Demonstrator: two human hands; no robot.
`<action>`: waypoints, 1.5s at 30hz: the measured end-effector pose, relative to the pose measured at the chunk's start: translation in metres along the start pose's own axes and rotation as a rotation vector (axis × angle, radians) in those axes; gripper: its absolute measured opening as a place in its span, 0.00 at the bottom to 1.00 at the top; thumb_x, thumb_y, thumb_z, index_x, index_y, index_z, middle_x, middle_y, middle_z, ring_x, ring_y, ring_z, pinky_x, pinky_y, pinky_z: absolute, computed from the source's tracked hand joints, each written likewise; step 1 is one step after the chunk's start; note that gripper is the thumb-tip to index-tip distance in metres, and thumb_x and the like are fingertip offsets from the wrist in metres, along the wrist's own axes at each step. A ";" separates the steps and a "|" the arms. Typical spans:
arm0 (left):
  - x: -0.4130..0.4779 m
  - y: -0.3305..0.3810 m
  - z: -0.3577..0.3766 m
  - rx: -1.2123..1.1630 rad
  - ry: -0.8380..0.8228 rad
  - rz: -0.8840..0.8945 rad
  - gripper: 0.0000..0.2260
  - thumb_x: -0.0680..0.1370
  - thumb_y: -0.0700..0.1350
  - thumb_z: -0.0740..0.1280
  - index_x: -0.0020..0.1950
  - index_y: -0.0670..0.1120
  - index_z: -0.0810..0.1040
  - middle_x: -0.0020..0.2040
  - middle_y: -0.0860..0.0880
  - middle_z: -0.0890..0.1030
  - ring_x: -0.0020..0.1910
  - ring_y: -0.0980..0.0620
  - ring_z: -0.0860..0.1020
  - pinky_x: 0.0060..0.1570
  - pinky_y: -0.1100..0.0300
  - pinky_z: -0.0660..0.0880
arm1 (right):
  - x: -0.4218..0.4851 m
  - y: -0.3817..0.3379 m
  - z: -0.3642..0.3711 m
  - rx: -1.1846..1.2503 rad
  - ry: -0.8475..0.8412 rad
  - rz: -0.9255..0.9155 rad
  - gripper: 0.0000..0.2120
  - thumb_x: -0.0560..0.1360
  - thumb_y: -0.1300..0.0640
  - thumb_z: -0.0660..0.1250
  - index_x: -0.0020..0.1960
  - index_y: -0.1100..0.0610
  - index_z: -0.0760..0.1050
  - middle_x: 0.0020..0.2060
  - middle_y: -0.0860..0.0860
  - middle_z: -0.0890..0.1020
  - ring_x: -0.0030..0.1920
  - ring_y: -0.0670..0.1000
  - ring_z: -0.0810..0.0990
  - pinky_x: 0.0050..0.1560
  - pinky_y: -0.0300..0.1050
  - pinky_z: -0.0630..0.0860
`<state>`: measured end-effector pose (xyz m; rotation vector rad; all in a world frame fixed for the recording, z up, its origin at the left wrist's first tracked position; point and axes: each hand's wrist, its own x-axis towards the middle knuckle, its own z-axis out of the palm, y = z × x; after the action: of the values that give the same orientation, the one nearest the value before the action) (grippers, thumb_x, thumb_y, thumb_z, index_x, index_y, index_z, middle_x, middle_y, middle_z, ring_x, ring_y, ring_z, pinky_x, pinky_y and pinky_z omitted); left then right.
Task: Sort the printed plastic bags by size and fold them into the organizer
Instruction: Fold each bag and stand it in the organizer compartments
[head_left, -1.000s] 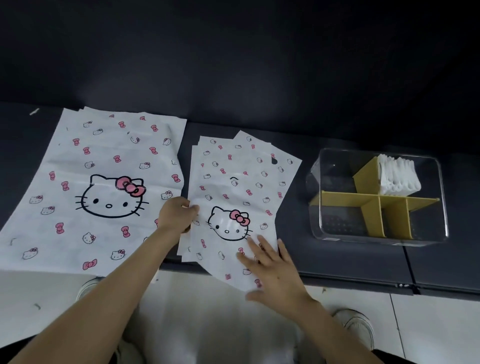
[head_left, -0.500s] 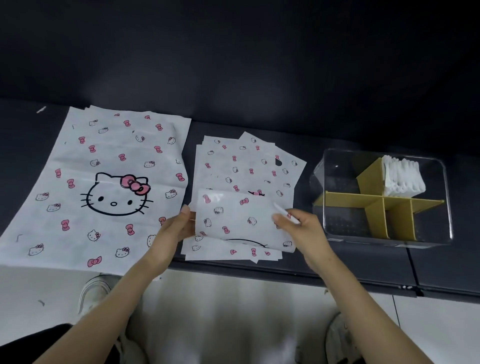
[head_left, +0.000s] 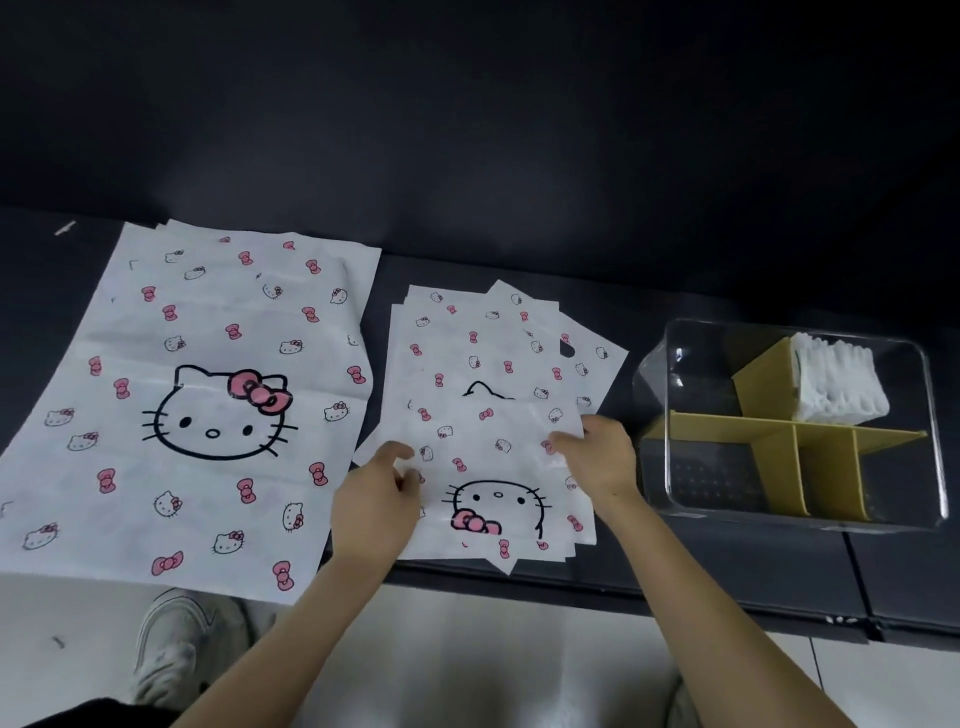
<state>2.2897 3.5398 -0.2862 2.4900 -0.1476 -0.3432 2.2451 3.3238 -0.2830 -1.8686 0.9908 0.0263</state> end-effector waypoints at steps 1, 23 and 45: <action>-0.003 -0.001 -0.002 0.109 -0.014 0.000 0.09 0.78 0.40 0.62 0.58 0.45 0.76 0.31 0.54 0.76 0.33 0.49 0.75 0.32 0.60 0.65 | -0.004 0.002 0.002 -0.055 -0.008 -0.017 0.06 0.70 0.64 0.66 0.35 0.63 0.77 0.28 0.50 0.77 0.30 0.51 0.73 0.31 0.39 0.67; -0.020 -0.031 0.044 0.473 -0.117 0.662 0.25 0.82 0.59 0.46 0.76 0.51 0.60 0.77 0.43 0.58 0.77 0.44 0.53 0.72 0.43 0.53 | -0.019 0.020 0.012 -0.077 0.029 -0.023 0.14 0.73 0.64 0.64 0.30 0.60 0.66 0.23 0.46 0.68 0.24 0.48 0.63 0.31 0.41 0.66; -0.019 -0.032 0.047 0.564 -0.085 0.678 0.34 0.77 0.68 0.47 0.77 0.50 0.58 0.78 0.42 0.54 0.77 0.43 0.51 0.72 0.41 0.51 | -0.100 0.097 0.015 -0.654 0.390 -0.374 0.21 0.75 0.56 0.56 0.66 0.61 0.73 0.61 0.57 0.78 0.61 0.58 0.77 0.62 0.58 0.71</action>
<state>2.2587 3.5424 -0.3378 2.7550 -1.2311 -0.1209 2.1221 3.3795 -0.3213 -2.7150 0.9359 -0.2767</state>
